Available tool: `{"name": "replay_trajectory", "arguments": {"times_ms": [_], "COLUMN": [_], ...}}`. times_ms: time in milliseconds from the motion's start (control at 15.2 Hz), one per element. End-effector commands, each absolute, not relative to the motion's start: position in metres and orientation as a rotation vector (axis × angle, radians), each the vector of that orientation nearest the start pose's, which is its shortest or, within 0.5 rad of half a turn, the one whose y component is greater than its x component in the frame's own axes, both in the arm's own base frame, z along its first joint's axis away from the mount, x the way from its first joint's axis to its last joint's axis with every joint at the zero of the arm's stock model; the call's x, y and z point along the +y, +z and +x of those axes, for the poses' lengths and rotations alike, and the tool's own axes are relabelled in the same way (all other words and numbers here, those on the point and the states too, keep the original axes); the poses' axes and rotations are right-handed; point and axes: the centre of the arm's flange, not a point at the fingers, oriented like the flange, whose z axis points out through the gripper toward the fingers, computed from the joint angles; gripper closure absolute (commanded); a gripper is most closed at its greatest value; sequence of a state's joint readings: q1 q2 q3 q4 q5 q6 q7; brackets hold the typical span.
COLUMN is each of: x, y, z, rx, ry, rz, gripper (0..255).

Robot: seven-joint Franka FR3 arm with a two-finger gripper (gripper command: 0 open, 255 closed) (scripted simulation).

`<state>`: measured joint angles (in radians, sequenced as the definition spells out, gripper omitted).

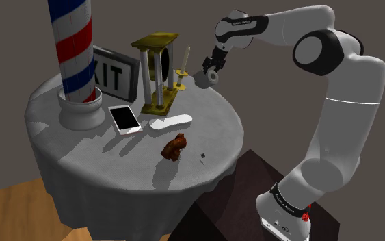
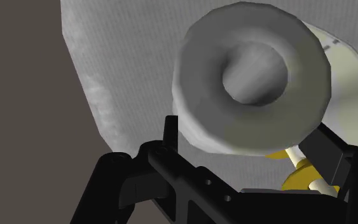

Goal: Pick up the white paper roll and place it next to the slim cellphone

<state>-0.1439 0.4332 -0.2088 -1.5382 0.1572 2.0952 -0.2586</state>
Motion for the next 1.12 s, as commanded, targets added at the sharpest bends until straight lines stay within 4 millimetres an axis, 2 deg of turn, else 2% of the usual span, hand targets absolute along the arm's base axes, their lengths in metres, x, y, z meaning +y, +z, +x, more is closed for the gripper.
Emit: {"name": "replay_trajectory", "arguments": {"times_ms": [0, 1056], "x": [-0.213, -0.213], "y": [0.432, 0.517], "z": [0.660, 0.660], "rx": [0.217, 0.217], "ry": [-0.227, -0.227], "rz": [-3.113, -3.113], "gripper": [255, 255]}}
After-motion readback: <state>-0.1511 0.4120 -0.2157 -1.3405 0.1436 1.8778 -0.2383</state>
